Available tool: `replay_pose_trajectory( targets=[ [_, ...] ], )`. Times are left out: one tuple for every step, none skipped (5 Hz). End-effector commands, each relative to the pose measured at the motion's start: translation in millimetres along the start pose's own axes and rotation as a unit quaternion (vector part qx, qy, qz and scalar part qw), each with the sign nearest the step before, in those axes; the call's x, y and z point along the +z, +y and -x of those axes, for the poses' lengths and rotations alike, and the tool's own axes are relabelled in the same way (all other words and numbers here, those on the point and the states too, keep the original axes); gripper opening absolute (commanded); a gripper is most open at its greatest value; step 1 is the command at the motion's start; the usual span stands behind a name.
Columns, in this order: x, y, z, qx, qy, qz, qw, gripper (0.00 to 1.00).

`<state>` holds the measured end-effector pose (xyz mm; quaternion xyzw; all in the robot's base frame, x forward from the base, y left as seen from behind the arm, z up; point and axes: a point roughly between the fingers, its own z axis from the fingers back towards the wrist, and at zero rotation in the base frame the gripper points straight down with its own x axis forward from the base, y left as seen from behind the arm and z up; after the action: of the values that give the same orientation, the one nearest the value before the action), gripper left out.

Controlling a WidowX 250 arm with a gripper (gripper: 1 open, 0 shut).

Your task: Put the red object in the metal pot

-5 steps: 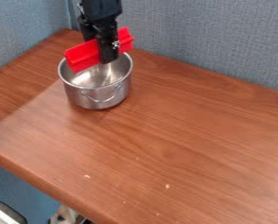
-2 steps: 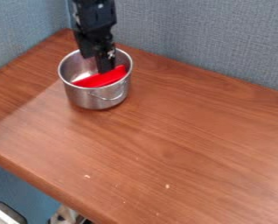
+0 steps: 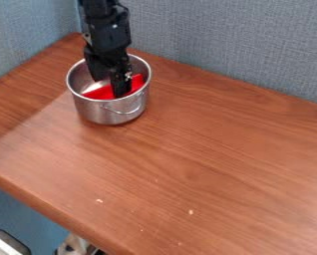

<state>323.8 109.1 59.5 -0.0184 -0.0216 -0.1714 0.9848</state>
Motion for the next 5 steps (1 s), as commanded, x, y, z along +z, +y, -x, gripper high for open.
replay_pose_trajectory(
  targets=[
    [9.2,9.1,-12.7,0.006,-0.016,-0.019,0.9997,0.0],
    [8.4,11.3,-18.1,-0.004,-0.016,-0.02,0.9997,0.0],
    [20.2,11.2,-24.4,-0.014,-0.026,-0.025,0.9993,0.0],
    [22.5,3.3,-23.1,-0.014,-0.029,-0.03,0.9991,0.0],
    [24.1,-4.9,-22.1,-0.012,-0.034,-0.032,0.9988,0.0]
  ],
)
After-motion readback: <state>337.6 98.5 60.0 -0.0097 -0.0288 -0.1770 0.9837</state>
